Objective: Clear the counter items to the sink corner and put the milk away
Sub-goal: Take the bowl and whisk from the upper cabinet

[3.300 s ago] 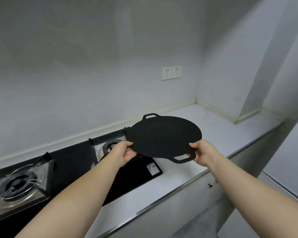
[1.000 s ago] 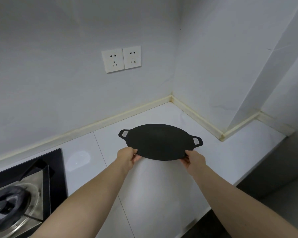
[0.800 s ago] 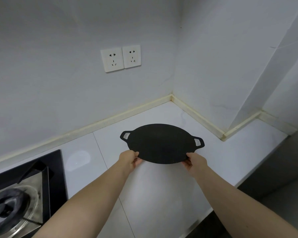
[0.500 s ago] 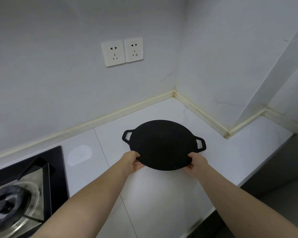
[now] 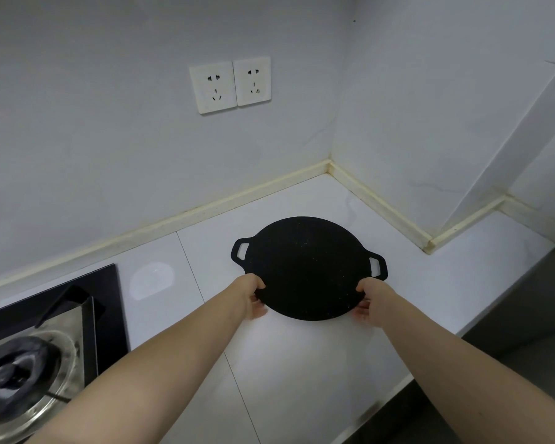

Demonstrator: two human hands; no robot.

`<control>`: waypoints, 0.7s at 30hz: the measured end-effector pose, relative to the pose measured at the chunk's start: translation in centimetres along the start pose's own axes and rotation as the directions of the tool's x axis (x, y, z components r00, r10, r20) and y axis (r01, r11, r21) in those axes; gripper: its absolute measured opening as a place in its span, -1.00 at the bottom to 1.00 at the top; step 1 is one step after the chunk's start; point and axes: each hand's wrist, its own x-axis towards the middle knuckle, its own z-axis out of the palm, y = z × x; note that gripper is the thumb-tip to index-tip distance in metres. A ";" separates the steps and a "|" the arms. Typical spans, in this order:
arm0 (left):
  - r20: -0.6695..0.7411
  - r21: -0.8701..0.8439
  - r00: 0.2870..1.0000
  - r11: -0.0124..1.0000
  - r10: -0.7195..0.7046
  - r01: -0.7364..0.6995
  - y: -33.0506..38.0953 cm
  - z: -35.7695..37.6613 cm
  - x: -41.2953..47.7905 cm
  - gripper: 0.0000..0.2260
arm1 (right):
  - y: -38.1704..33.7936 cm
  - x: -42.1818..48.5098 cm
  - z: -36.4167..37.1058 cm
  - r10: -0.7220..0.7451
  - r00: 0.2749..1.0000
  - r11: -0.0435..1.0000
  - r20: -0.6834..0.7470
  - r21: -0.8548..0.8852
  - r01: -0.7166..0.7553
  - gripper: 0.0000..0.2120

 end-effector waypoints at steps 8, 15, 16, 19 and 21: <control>-0.016 0.020 1.000 1.000 0.004 -0.004 -0.5 -0.5 0.4 -0.61 | 0.2 0.0 -0.1 0.021 1.000 0.999 -0.021 0.040 -0.020 -0.63; -0.021 -0.005 0.999 0.999 0.035 -0.035 -1.1 -0.7 0.5 -0.61 | 0.5 -0.5 -0.1 0.007 1.000 0.999 -0.027 0.044 -0.006 -0.66; -0.021 -0.010 0.999 0.999 0.035 -0.036 -1.2 -0.7 0.4 -0.62 | 0.6 -0.6 -0.1 0.006 1.000 0.999 -0.023 0.044 -0.005 -0.67; -0.012 -0.022 0.999 0.998 0.050 -0.050 -1.5 -0.9 0.2 -0.62 | 0.7 -0.9 0.0 -0.001 1.000 1.000 -0.012 0.004 0.001 -0.65; -0.009 -0.014 0.998 0.998 0.062 -0.062 -1.7 -0.9 -0.1 -0.62 | 0.7 -1.3 0.1 0.005 1.000 0.999 -0.004 -0.047 -0.006 -0.63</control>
